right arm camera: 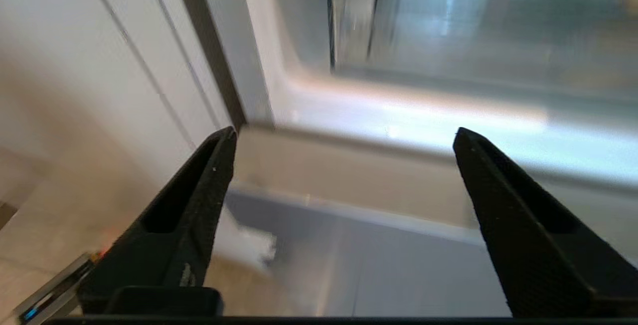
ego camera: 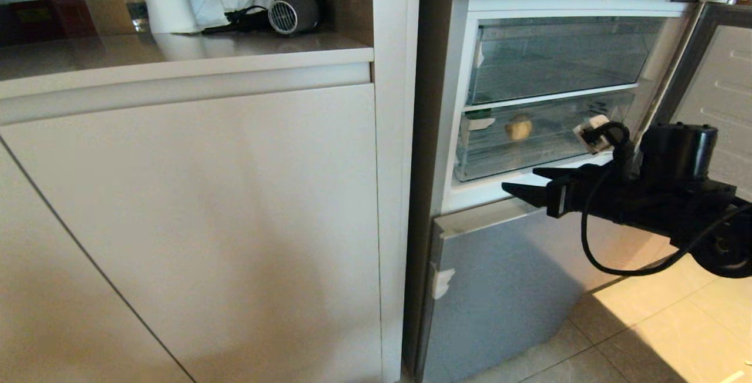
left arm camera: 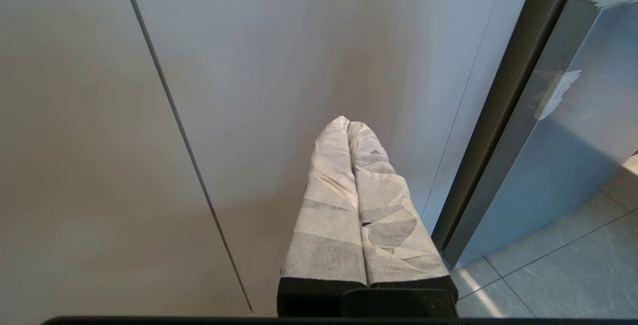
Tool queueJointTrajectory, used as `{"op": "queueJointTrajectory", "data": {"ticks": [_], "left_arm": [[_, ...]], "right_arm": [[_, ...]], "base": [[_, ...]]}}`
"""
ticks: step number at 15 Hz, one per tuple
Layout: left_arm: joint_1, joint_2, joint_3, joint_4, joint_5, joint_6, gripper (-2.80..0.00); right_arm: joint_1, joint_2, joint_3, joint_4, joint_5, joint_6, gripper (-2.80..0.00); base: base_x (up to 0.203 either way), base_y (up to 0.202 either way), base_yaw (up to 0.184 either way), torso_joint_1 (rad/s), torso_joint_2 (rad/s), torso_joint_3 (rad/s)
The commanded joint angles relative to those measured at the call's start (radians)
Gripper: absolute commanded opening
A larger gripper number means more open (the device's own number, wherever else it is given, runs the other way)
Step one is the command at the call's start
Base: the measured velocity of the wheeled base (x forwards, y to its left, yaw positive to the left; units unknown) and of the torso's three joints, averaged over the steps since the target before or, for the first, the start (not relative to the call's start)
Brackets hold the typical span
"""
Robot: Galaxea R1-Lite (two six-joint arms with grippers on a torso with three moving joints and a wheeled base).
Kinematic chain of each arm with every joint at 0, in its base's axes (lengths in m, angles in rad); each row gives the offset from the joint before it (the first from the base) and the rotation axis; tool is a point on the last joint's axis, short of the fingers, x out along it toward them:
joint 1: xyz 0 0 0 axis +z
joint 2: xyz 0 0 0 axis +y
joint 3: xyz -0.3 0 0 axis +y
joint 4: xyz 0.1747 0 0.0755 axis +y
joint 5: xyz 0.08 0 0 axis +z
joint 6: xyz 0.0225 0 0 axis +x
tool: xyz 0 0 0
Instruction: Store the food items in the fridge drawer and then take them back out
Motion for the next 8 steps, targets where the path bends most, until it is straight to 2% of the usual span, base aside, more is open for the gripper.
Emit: {"op": "queueJointTrajectory", "data": {"ticks": [1,4,8], "left_arm": [[0.0,0.0,0.011,-0.001,0.0,0.0,-2.8],[0.0,0.0,0.011,-0.001,0.0,0.0,-2.8],[0.0,0.0,0.011,-0.001,0.0,0.0,-2.8]], "right_arm": [[0.005,0.037,-0.058,-0.004,-0.031,-0.001,0.0],[0.019,0.083,-0.122,-0.004,-0.1,0.007,0.0],[0.044,0.111,-0.173,-0.007,-0.101,0.001,0.0]], "base": [[0.0,0.0,0.0,0.0,0.0,0.0],[0.0,0.0,0.0,0.0,0.0,0.0],[0.0,0.0,0.0,0.0,0.0,0.0]]}}
